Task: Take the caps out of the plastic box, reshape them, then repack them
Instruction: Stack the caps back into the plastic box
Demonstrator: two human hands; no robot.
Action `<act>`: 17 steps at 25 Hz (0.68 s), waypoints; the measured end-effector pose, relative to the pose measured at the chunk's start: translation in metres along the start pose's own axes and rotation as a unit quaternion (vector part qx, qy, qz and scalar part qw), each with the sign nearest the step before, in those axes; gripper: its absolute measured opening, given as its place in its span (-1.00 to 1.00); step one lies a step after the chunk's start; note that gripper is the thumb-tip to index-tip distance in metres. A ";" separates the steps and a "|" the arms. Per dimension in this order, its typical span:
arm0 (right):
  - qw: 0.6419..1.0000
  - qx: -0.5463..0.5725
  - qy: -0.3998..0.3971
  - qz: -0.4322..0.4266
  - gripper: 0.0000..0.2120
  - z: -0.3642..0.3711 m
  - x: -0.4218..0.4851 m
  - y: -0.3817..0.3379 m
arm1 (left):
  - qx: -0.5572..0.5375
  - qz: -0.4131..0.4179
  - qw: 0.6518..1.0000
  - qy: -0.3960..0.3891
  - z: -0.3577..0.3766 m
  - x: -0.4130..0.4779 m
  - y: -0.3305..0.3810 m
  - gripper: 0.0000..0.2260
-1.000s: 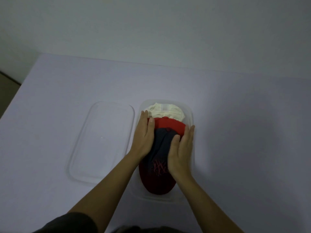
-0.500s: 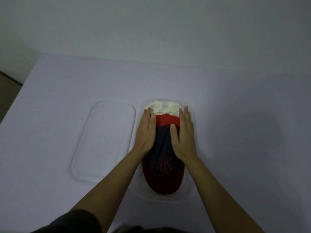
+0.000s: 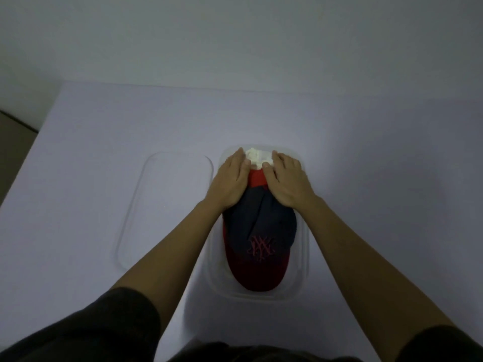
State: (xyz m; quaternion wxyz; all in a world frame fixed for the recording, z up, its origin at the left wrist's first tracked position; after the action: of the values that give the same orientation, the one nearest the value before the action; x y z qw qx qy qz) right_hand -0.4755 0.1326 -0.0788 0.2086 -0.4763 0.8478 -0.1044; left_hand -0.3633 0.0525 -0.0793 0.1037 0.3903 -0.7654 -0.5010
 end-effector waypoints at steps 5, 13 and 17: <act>0.994 -0.110 -0.009 0.004 -0.65 -0.031 0.033 0.022 | 0.094 0.021 0.995 -0.001 -0.021 0.038 0.014 -0.66; 0.976 -0.217 -0.008 0.006 -0.59 -0.025 0.031 0.033 | 0.426 0.039 0.904 -0.019 -0.024 0.046 0.003 -0.61; 0.984 -0.178 0.005 -0.023 -0.62 -0.019 0.027 0.035 | 0.389 0.069 0.918 0.024 -0.027 0.041 0.005 -0.66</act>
State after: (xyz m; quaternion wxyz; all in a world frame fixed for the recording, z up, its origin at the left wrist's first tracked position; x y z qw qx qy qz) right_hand -0.5232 0.1278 -0.0817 0.1141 -0.5248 0.8425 0.0410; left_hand -0.3788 0.0067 -0.0714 -0.0041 0.3579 -0.9223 -0.1460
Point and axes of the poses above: each hand's wrist, its own x-axis towards the middle knuckle, its own z-axis out of the palm, y = z × x, the point moved 8 cm from there along x, towards the middle knuckle, and after that the axes turned 9 degrees about -x, right-handed, at the moved point
